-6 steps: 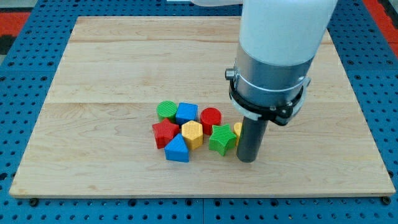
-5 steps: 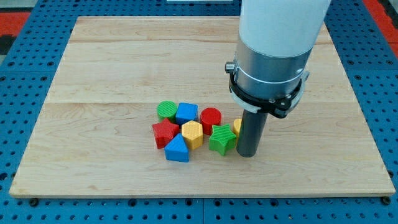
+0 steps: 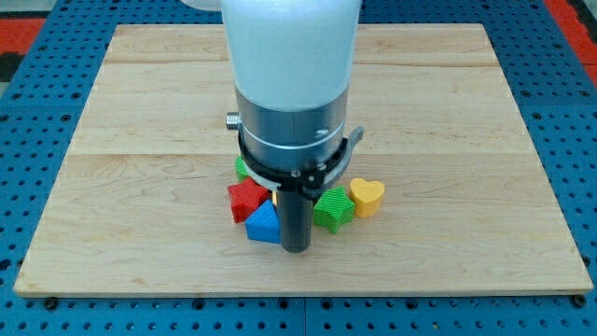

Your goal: Push the yellow hexagon along the blue cube to the center of the board

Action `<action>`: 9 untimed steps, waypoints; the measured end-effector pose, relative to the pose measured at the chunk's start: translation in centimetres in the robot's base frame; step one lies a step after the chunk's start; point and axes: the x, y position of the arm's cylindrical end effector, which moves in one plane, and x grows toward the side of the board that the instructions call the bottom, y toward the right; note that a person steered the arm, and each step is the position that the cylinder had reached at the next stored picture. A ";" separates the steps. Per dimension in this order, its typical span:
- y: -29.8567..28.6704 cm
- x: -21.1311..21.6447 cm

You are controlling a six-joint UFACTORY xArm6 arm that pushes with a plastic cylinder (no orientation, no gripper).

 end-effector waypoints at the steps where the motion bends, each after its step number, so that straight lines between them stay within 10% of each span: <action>1: 0.2 -1.5; 6: 0.9 -11.5; 9: 1.7 -10.4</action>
